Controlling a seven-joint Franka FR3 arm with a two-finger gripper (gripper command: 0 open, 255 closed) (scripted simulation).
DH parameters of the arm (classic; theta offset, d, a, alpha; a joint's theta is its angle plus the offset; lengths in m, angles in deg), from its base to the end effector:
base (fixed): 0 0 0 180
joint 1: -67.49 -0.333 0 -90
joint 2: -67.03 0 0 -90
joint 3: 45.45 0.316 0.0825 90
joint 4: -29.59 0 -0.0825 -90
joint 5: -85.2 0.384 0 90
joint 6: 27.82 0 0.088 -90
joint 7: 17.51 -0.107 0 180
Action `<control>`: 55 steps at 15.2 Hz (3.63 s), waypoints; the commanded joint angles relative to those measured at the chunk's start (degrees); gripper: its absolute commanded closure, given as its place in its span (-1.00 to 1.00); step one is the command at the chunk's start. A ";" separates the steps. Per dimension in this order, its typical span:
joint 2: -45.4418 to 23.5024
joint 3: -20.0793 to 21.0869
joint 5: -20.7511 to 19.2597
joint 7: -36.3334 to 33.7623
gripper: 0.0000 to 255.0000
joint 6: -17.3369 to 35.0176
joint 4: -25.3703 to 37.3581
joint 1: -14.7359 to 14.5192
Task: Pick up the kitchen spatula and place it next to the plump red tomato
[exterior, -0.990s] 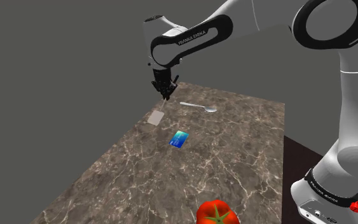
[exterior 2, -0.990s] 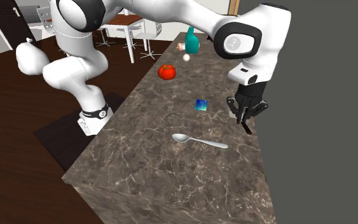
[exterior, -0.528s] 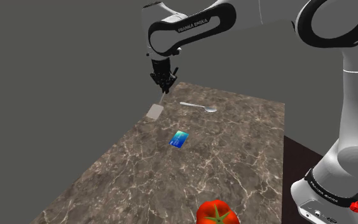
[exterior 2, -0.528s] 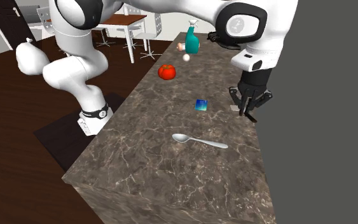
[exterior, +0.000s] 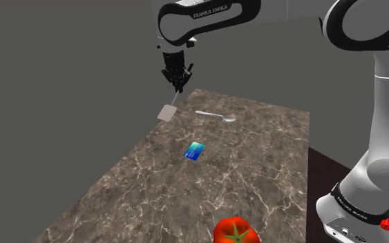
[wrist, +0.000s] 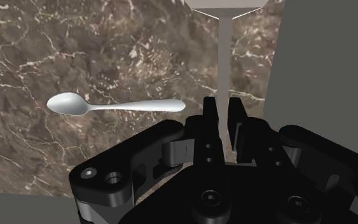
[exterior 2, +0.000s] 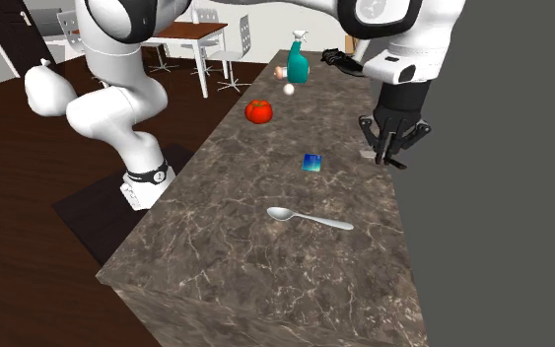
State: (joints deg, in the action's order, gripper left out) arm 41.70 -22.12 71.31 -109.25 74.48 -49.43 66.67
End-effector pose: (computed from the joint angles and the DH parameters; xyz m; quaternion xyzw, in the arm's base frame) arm 0.6495 0.2147 0.4768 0.8352 -0.5490 0.0281 0.0178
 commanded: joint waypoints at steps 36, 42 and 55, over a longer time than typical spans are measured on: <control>23.11 19.00 9.16 -37.77 1.00 5.12 -29.14 -18.20; 19.06 22.86 6.47 -47.52 1.00 3.68 -25.52 -23.45; 7.37 25.58 -1.94 -63.61 1.00 2.22 -17.43 -35.49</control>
State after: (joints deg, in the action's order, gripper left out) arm 49.03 3.48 69.39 -172.73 75.89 -66.02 31.08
